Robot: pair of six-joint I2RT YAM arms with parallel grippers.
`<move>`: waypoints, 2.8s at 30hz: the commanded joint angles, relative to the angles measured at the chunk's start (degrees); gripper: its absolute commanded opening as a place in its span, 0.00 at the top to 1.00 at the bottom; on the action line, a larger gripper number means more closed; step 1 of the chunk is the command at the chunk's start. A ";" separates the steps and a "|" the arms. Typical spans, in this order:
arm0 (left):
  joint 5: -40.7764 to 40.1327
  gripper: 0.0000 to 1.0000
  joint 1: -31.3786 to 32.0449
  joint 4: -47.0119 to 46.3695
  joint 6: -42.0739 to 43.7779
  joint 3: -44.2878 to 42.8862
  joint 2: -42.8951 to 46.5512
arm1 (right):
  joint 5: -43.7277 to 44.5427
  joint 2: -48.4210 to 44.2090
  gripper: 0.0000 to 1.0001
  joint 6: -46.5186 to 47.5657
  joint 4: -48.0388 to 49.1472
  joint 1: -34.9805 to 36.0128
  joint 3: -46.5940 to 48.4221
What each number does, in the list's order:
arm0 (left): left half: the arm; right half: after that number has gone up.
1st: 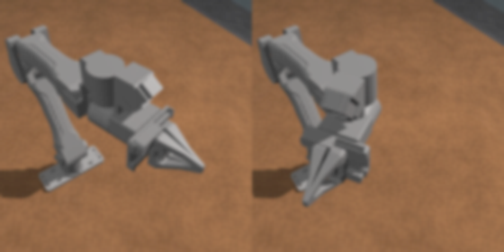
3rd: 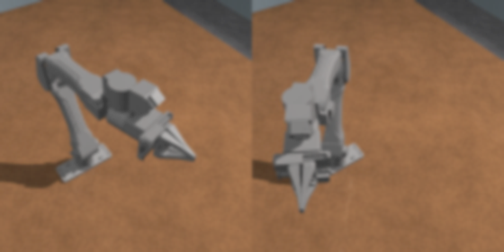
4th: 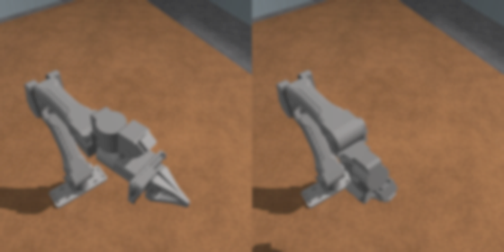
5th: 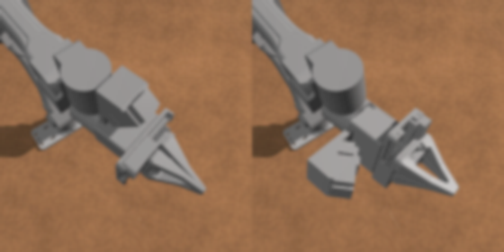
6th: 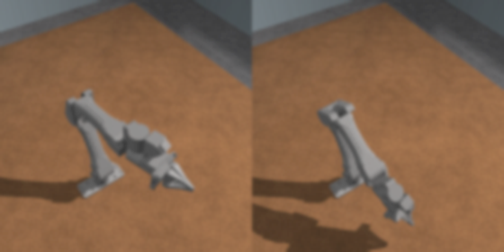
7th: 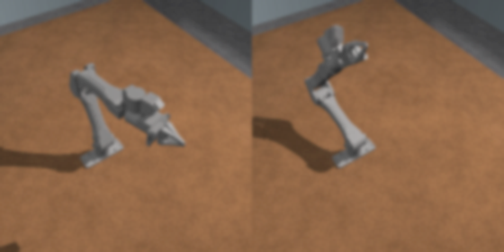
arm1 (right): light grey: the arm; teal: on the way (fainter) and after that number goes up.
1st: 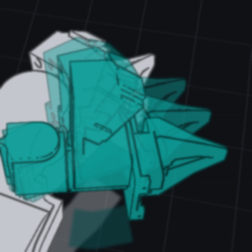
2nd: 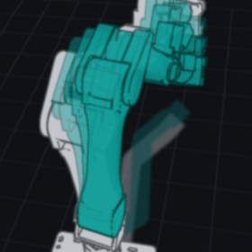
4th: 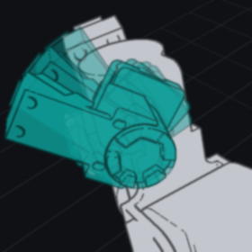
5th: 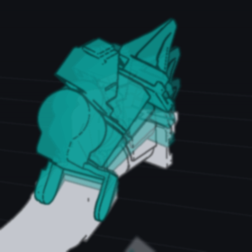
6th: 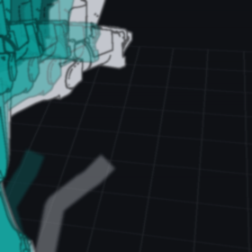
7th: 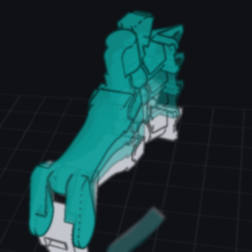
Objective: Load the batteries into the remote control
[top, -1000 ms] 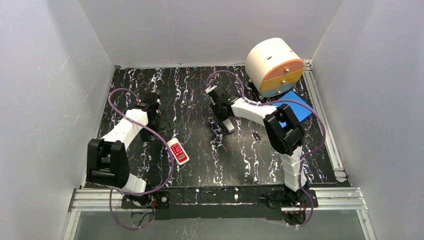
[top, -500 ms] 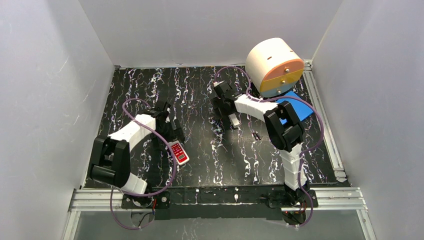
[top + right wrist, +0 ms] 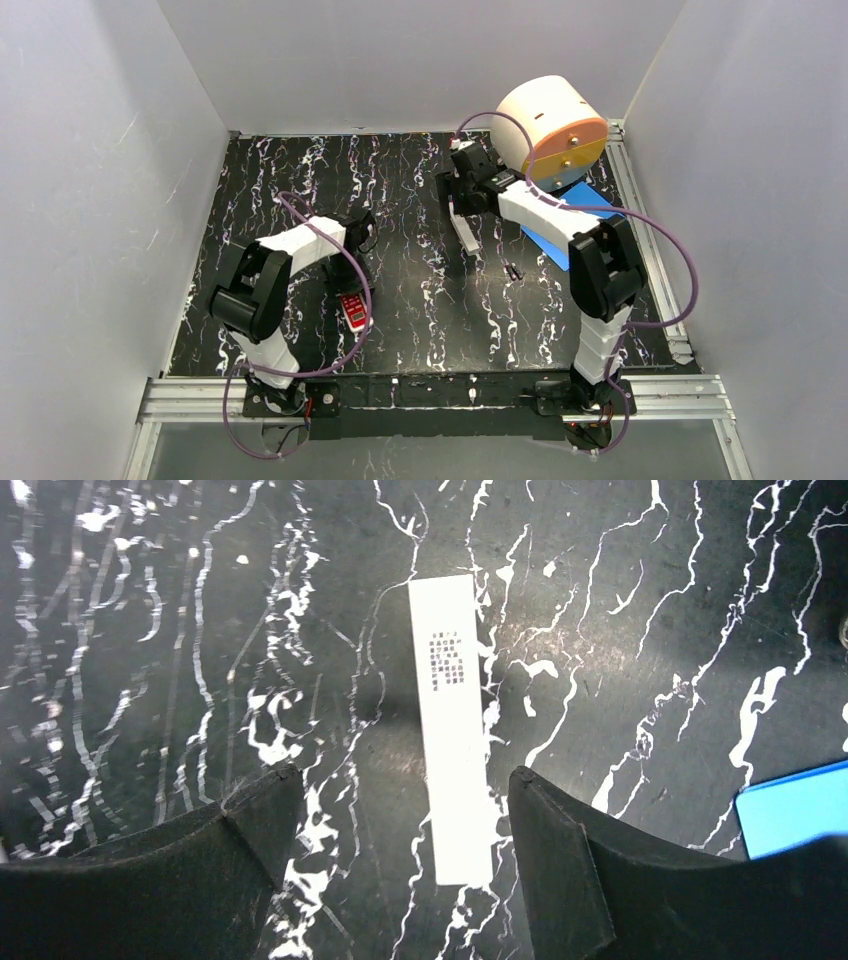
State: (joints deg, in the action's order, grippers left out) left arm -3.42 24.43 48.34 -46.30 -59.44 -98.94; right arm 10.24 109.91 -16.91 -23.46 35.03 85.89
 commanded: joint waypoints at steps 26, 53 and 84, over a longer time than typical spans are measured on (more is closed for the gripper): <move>33.06 0.66 0.36 -38.32 20.25 5.75 9.24 | -48.18 -0.80 0.11 -20.16 25.03 -0.05 -11.81; 20.13 0.27 3.48 -38.08 46.59 6.82 25.62 | -33.69 0.40 0.85 -58.35 10.02 -0.46 -5.18; 25.56 1.00 5.72 -38.17 67.87 1.29 21.00 | -40.49 -9.97 0.38 -76.08 16.88 -3.66 -12.87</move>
State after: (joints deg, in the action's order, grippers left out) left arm 18.74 30.35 5.37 25.26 -53.49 -77.21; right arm -25.52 103.53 -99.22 -15.62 33.06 75.07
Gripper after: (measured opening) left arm 0.186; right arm 0.626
